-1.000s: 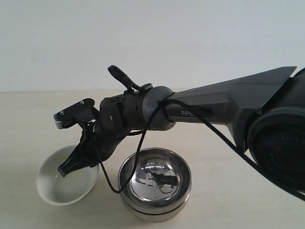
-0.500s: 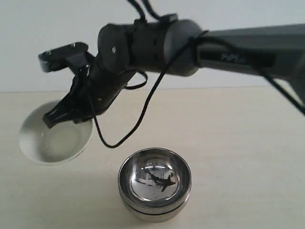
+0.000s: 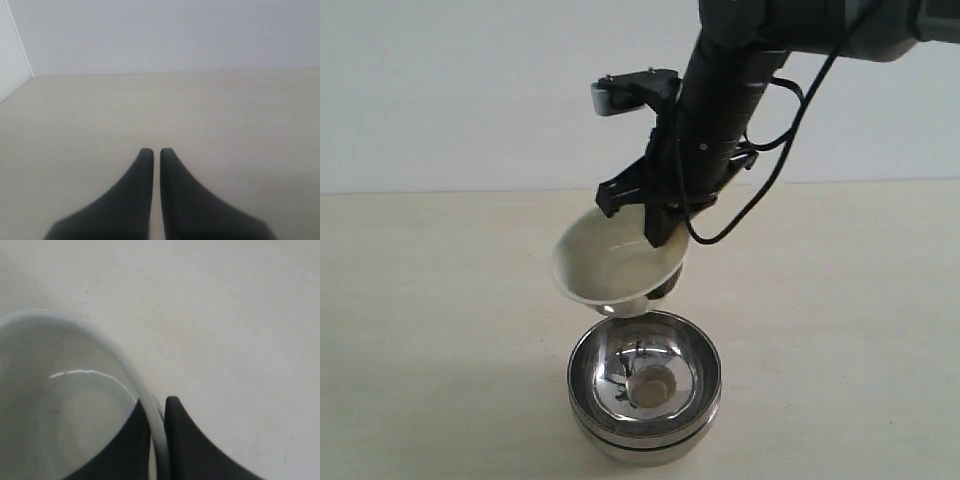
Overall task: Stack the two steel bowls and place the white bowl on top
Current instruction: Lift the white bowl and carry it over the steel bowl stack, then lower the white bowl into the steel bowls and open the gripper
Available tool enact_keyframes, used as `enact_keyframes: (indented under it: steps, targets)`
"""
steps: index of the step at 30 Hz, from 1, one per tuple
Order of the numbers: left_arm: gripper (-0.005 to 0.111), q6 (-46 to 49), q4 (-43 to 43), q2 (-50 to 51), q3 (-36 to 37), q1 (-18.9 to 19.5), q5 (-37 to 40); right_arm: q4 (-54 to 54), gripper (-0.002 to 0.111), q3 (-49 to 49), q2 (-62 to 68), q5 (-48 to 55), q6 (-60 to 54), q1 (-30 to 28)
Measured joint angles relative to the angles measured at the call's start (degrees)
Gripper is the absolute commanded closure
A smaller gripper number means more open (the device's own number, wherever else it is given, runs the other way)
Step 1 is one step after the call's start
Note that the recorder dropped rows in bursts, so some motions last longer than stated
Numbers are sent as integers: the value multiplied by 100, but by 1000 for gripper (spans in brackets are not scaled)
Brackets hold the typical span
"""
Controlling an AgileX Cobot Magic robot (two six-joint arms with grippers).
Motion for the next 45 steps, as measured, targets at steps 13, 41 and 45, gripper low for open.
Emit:
enact_keyframes:
  steps: [13,41,45]
  targets:
    - [103,0,0,0,0,0,0,412,108,2325,-927,-1499,-476,-36]
    - [103,0,0,0,0,0,0,1108,74,3204,-971,-3102,-715,-49]
    - [103,0,0,0,0,0,0,1120,77,3204,-1138,-3327,-770,-49]
